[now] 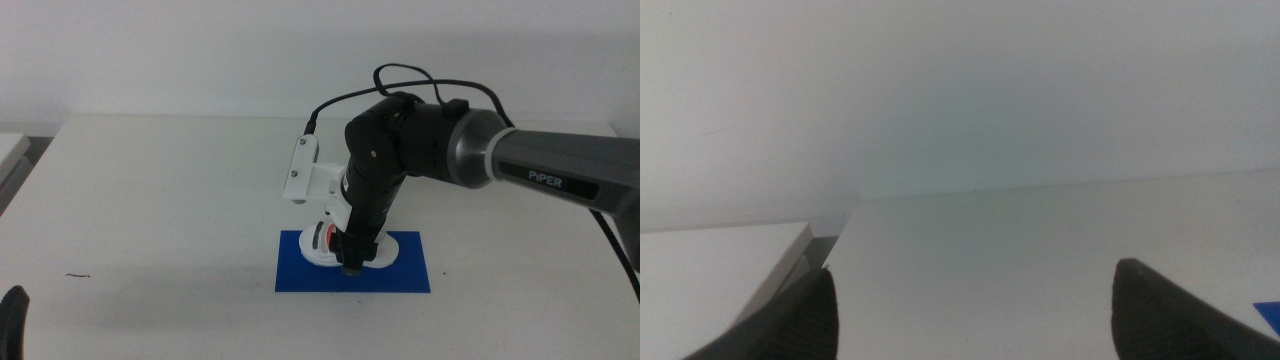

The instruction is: Use one arm to grab the shoe from the table and place it on the mat.

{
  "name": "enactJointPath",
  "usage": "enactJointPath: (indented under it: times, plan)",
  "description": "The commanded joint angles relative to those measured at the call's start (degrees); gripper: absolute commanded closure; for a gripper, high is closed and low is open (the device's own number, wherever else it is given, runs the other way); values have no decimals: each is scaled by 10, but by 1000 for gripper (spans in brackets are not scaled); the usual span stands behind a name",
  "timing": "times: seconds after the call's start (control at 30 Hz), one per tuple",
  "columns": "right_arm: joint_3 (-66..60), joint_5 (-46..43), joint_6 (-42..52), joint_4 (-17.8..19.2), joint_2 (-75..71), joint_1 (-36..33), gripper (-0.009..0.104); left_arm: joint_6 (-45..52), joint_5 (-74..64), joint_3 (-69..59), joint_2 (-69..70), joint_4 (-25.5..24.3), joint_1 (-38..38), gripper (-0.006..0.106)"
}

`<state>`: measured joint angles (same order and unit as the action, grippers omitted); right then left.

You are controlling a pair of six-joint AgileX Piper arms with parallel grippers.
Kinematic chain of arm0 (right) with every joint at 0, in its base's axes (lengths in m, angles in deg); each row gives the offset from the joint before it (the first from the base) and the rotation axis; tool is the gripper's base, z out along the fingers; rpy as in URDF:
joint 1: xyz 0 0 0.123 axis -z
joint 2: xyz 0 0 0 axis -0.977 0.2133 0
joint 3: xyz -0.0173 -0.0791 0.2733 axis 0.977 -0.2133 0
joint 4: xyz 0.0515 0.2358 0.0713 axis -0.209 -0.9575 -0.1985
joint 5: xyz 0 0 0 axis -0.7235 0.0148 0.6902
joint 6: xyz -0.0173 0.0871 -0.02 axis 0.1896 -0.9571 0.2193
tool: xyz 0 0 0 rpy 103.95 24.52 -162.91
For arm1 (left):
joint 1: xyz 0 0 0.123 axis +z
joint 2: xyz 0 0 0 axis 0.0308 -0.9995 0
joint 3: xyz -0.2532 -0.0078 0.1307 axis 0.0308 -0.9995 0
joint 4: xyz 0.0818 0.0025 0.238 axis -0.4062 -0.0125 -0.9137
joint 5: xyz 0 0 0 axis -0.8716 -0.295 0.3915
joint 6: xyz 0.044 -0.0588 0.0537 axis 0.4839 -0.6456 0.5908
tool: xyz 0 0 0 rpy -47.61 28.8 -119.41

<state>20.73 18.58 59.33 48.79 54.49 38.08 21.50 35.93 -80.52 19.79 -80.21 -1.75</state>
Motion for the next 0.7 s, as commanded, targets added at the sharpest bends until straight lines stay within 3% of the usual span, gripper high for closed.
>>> enactJointPath:
  times: [0.0, 0.23, 0.27, 0.33, 0.43, 0.53, 0.67]
  plan:
    - [1, -8, 2, -9, 5, 2, 94, -1, 7, 0, -3, 2, 0, 7]
    - [-1, -8, -12, -21, 15, 2, 91, -1, 7, 0, -3, 2, 0, 7]
    - [-1, -8, -12, -21, 15, 2, 82, -1, 7, 0, -3, 2, 0, 7]
    - [-1, -8, -12, -22, 15, 2, 37, -1, 7, 0, -3, 2, 0, 7]
    - [-4, -15, -13, -28, -2, 5, 1, -1, 7, 0, -3, 2, 0, 7]
    - [-48, -62, -63, -30, -83, 20, 3, -1, 7, 0, -3, 2, 0, 7]
    - [-239, -247, -260, -30, -293, 57, 3, -1, 7, 0, -3, 2, 0, 7]
